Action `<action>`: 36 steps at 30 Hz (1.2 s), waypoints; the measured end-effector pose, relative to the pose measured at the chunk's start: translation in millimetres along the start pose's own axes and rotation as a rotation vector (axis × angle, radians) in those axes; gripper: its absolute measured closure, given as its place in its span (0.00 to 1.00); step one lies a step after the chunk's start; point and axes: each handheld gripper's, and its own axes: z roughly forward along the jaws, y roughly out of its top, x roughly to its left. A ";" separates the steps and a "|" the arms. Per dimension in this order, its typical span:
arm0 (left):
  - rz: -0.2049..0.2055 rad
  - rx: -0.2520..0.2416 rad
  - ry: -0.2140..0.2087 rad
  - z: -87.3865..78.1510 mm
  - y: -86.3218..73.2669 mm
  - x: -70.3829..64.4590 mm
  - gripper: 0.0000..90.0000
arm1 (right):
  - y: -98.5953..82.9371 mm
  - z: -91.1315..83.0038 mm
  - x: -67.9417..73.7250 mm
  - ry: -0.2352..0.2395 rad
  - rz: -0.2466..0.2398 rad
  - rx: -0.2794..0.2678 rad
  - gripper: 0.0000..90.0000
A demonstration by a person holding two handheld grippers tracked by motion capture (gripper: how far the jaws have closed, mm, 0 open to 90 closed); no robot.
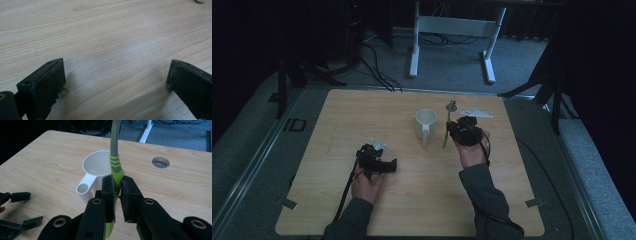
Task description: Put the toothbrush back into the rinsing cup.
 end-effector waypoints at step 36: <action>0.001 0.000 0.000 0.0 0.0 0.1 0.03 | 8.6 -5.8 -0.2 -0.004 0.000 -0.119 0.91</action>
